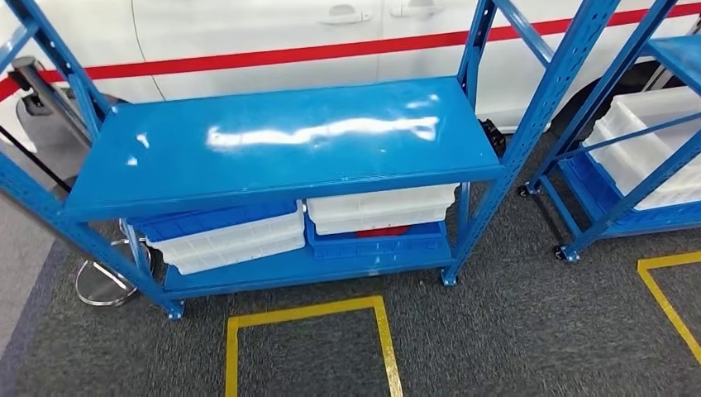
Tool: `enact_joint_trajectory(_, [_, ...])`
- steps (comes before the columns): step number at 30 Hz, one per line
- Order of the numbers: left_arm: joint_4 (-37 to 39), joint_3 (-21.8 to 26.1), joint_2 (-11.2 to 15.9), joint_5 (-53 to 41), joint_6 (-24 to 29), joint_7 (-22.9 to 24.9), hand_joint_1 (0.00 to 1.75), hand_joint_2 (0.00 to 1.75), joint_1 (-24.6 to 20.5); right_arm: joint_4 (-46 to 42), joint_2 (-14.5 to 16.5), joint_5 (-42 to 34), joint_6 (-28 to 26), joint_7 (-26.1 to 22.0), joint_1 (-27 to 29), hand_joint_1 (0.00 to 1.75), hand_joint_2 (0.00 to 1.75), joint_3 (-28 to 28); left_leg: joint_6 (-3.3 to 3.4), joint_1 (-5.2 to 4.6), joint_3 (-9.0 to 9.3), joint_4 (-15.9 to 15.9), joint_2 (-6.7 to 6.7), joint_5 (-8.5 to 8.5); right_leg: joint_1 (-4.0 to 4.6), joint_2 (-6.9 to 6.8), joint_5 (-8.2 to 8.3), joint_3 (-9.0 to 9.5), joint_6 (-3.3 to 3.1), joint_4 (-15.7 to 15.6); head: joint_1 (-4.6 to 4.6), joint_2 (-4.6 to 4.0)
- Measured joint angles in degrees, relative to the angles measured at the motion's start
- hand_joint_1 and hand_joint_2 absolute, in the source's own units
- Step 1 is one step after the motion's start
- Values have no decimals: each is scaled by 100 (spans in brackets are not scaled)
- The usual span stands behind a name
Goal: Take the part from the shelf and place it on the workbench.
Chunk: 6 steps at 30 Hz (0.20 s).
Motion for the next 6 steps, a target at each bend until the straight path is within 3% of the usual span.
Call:
enact_joint_trajectory(3, [0, -1, 7, -22, 2, -1, 0, 0, -21, -2, 5, -2, 1, -2, -7, 0, 0, 0, -83, 7, -25, 224, 10, -9, -21, -1, -43, 139, -101, -66, -1, 0])
enact_joint_trajectory(6, [0, -2, 9, -35, 8, 1, 0, 0, -34, -4, 8, -2, -3, -2, -10, 0, 0, 0, -168, 44, -451, 974, 43, -213, -41, -14, -112, 284, -164, -129, -1, 1])
